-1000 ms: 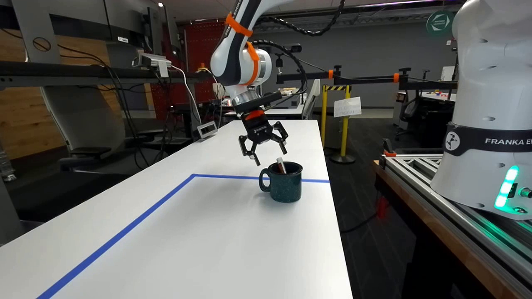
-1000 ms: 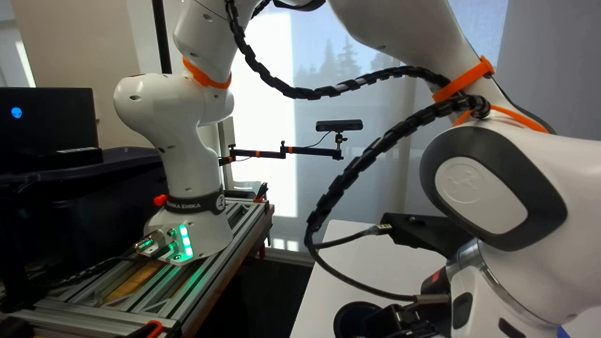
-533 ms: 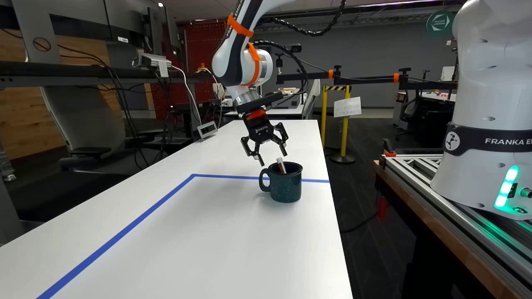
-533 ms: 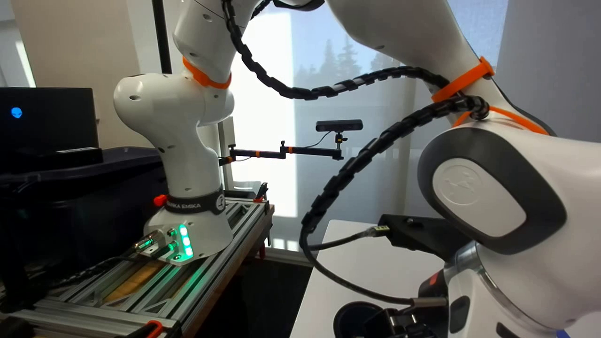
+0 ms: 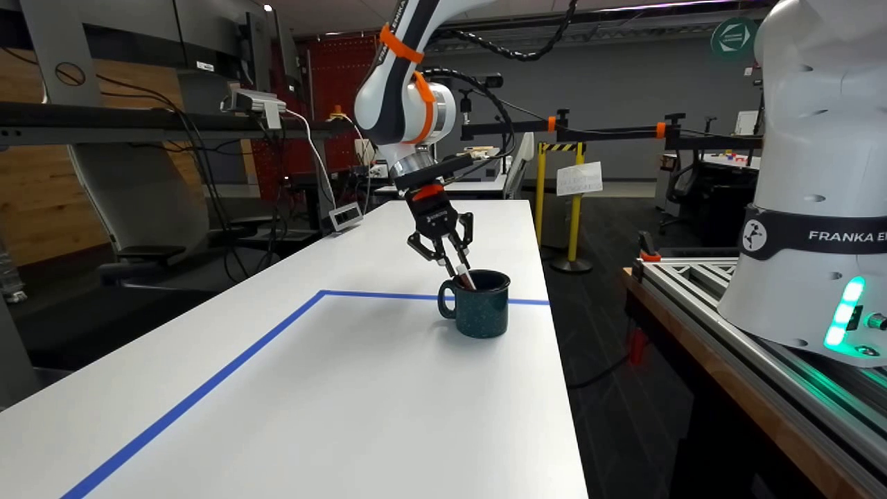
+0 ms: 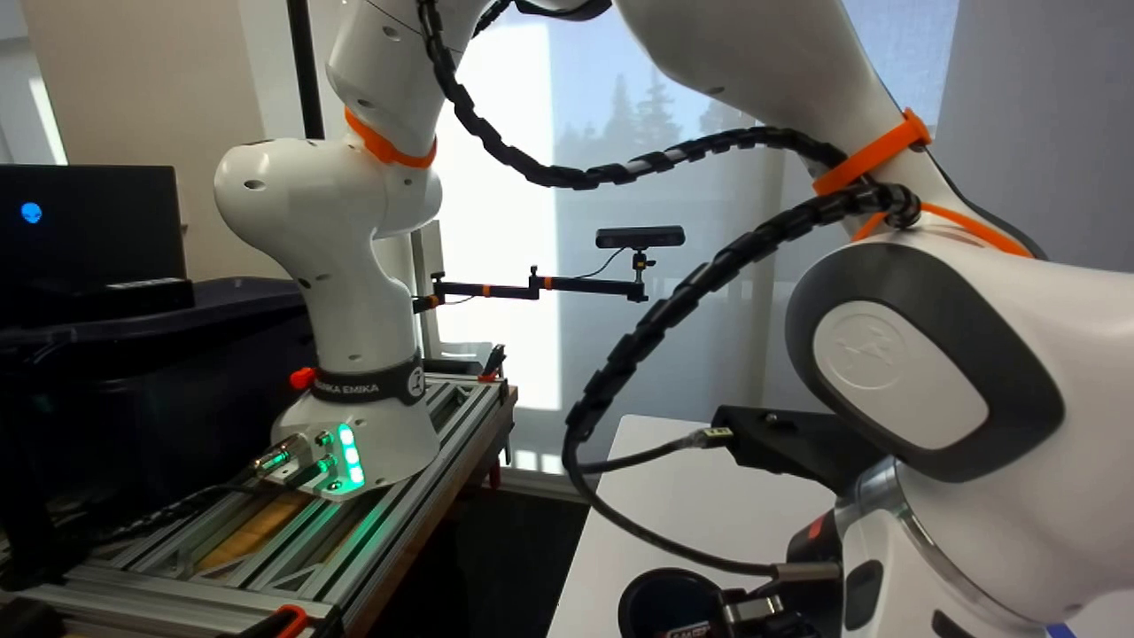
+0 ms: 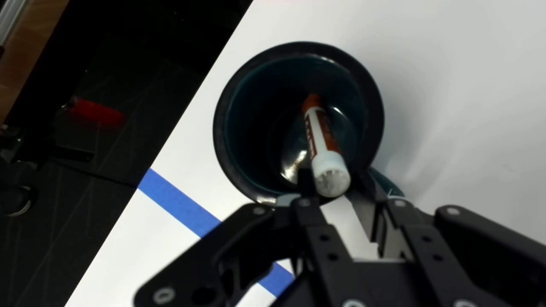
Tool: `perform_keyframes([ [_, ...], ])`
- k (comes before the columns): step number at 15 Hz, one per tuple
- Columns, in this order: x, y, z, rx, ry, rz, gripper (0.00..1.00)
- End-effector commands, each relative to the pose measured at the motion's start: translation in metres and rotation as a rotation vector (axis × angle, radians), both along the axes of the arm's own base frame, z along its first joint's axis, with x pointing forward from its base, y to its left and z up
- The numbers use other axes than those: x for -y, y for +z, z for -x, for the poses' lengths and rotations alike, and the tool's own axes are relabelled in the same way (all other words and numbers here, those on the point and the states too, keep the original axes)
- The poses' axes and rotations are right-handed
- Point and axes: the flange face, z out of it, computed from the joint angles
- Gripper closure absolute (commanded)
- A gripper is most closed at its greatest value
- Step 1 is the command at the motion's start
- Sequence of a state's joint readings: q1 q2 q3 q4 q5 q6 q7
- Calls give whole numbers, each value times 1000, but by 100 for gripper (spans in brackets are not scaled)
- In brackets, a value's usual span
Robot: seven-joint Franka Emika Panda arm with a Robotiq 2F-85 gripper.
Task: Remove the marker from the mug
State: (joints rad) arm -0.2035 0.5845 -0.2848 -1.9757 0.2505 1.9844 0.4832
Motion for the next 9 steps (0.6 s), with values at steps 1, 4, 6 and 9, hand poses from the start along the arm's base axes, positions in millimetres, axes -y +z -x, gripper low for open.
perform_keyframes([
  [1,1,2,5,10,-1,12,72],
  [4,-1,3,4,12,3,13,75],
  [6,-1,4,4,16,3,14,56],
  [9,-2,5,3,22,3,13,53],
])
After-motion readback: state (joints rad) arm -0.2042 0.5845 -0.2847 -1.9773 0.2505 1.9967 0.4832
